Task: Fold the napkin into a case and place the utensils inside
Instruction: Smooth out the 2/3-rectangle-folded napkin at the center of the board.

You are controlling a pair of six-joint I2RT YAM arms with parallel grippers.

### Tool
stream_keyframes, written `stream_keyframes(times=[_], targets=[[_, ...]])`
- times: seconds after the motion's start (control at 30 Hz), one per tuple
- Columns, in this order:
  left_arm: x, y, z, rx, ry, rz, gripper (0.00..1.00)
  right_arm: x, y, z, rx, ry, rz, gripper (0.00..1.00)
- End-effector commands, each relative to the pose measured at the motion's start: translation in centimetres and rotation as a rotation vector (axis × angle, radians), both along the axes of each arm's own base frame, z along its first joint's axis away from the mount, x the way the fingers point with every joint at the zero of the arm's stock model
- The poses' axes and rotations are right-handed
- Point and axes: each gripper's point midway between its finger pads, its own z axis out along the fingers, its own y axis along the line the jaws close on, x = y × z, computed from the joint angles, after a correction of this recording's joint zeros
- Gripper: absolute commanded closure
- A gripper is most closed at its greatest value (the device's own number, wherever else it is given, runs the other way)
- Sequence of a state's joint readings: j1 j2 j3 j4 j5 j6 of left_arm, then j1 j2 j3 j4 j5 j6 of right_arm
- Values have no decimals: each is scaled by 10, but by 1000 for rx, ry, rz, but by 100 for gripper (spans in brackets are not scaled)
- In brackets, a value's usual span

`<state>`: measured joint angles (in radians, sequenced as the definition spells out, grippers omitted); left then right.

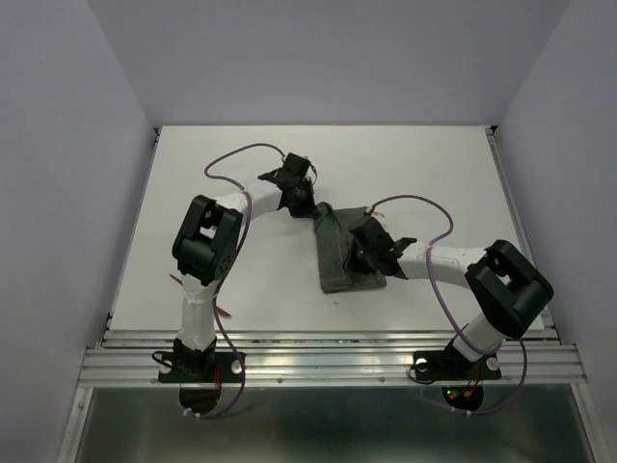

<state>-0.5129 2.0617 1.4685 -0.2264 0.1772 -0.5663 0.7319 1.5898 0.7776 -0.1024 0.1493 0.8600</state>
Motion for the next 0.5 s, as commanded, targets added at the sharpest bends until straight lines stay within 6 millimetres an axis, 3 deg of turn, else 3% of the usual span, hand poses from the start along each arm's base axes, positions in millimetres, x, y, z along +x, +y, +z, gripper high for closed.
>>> stream_keyframes(times=[0.0, 0.47], targets=[[20, -9, 53, -26, -136, 18, 100, -7, -12, -3, -38, 18, -1, 99], [20, -9, 56, 68, -168, 33, 100, -7, -12, -3, -38, 20, -1, 99]])
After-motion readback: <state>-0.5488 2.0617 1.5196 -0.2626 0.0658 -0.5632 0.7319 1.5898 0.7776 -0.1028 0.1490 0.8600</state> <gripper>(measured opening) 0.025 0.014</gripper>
